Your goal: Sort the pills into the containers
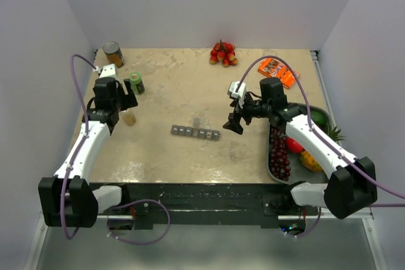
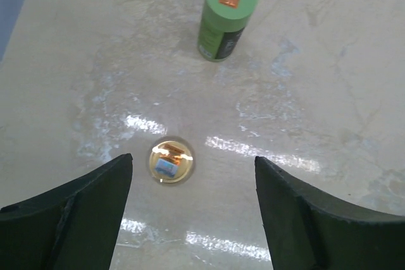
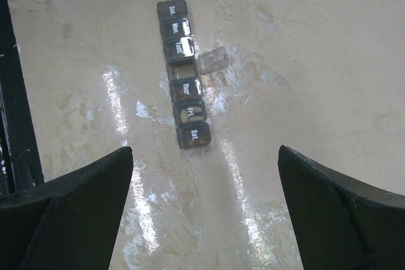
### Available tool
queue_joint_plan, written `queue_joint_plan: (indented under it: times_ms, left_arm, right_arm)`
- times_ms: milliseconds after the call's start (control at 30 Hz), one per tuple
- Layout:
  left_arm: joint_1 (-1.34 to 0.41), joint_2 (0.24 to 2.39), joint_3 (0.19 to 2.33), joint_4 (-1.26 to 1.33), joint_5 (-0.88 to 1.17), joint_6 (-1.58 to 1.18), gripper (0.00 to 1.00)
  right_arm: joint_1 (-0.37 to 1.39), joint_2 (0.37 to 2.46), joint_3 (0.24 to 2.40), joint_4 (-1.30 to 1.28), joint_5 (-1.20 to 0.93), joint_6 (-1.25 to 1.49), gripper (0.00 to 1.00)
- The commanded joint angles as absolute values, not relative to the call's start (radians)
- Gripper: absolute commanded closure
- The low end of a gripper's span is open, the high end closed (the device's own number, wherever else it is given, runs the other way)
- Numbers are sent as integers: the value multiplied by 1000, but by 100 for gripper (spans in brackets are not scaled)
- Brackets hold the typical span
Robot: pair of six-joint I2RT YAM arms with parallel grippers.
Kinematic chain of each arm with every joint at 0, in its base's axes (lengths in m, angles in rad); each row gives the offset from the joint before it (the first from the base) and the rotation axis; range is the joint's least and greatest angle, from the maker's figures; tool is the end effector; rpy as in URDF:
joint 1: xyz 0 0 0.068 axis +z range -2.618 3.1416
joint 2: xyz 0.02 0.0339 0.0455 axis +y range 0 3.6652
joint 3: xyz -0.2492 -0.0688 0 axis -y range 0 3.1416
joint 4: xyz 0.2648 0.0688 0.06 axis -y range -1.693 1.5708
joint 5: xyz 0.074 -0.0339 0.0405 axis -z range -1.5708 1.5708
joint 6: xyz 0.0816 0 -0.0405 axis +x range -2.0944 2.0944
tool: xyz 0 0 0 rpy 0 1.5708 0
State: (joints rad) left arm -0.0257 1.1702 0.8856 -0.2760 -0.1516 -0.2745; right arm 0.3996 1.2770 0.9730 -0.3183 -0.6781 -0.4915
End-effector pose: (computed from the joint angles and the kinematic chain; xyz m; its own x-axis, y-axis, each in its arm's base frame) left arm 0.3250 0.0040 0.2440 -0.4838 -0.2556 -0.8370 -0.2427 0.9581 -0.1523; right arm 0.2843 0.1756 0.2498 -0.1088 -0.4449 -0.8889 -0.9345 0.3506 -0.0611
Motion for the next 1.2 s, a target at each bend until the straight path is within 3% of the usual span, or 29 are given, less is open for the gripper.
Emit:
queue_joint_plan:
  times_ms: [0, 267, 467, 567, 600, 667, 800, 1033, 1167]
  left_arm:
    - [-6, 1244, 913, -299, -225, -213, 21]
    - [-5, 1408, 942, -291, -253, -201, 36]
    - [-5, 1443, 953, -284, -249, -196, 40]
    - [-6, 1443, 951, -282, -247, -195, 48]
    - [-6, 1442, 951, -284, -247, -193, 59]
    - [-5, 1439, 951, -287, -247, -193, 68]
    - [-8, 1411, 948, -301, -183, -201, 99]
    - [-116, 1220, 897, -299, 179, -262, 100]
    - [-283, 1129, 839, -156, 420, -368, 100]
  right_arm:
    - [397, 1314, 1002, -342, -752, -546, 1]
    - [397, 1315, 996, -344, -773, -549, 1]
    - [399, 1325, 994, -345, -776, -549, 1]
    - [397, 1328, 994, -345, -775, -549, 1]
    - [399, 1328, 993, -344, -775, -549, 1]
    - [397, 1331, 991, -345, -776, -551, 1]
    - [397, 1325, 989, -357, -796, -574, 1]
    - [403, 1316, 956, -403, -939, -678, 1]
    - [425, 1316, 942, -402, -1032, -696, 1]
